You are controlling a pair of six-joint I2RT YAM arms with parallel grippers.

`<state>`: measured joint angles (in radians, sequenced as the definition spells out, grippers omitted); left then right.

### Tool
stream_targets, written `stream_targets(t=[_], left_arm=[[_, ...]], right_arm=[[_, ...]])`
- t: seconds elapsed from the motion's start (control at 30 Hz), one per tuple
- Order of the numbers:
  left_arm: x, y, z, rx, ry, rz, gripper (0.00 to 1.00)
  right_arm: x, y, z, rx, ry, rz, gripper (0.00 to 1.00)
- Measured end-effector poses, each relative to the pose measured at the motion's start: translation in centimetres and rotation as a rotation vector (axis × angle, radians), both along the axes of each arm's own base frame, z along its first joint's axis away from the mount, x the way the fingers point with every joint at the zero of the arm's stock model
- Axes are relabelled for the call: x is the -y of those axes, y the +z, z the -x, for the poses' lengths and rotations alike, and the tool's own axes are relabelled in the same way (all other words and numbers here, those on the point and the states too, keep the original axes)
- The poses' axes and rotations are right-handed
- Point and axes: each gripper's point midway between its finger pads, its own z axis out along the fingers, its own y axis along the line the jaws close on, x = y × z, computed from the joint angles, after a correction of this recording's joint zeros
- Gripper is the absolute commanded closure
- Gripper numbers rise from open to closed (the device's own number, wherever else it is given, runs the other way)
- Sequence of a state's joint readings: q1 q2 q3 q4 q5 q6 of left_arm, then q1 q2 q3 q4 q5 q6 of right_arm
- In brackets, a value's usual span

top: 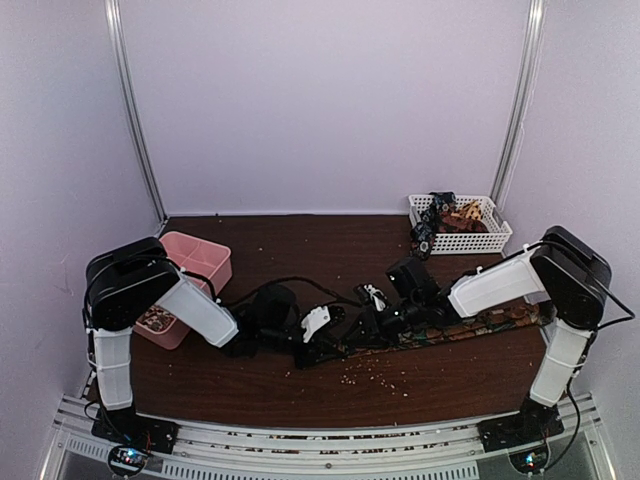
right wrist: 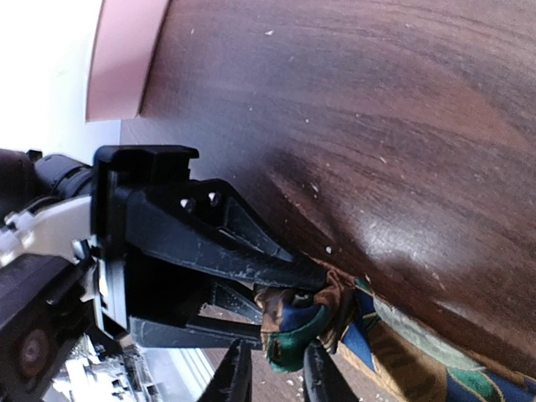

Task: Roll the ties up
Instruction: Roll the tie at the center of the board.

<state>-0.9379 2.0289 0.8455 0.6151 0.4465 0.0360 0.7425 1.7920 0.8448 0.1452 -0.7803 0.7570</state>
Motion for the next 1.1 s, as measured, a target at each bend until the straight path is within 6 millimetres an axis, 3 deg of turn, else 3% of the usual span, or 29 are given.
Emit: stream_targets(t=[0.1,0.17,0.33,0.4,0.5,0.83,0.93,1.1], left_arm=[[0.0,0.0,0.0,0.000,0.000,-0.003,0.65],[-0.1,0.0,0.0,0.002,0.003,-0.006,0.58],[-0.9,-0.2,0.1,0.008,0.022,-0.032,0.34],[-1.9,0.0,0.3,0.010,0.045,-0.048,0.18],[-3.5,1.3,0.5,0.034,0.087,-0.052,0.03],[-6.4,12.3,-2.2,0.254,0.338,0.155,0.02],[-7.7,12.8,-2.3,0.267,0.409,0.256,0.02],[-7.6,9.1,-2.8,0.206,0.421,0.190,0.02]], right_arm=[[-0.1,-0.5,0.0,0.002,0.011,0.019,1.00],[0.0,-0.7,-0.1,0.007,0.014,0.034,1.00],[0.4,-1.3,0.0,0.013,0.020,0.061,1.00],[0.5,-1.3,-0.1,0.020,0.022,0.064,1.00],[0.7,-1.5,-0.2,0.024,0.021,0.069,1.00],[1.2,-2.0,-0.5,0.016,0.008,0.075,1.00],[1.3,-2.1,-0.5,0.014,0.009,0.076,1.00],[1.3,-2.3,-0.6,0.010,0.011,0.073,1.00]])
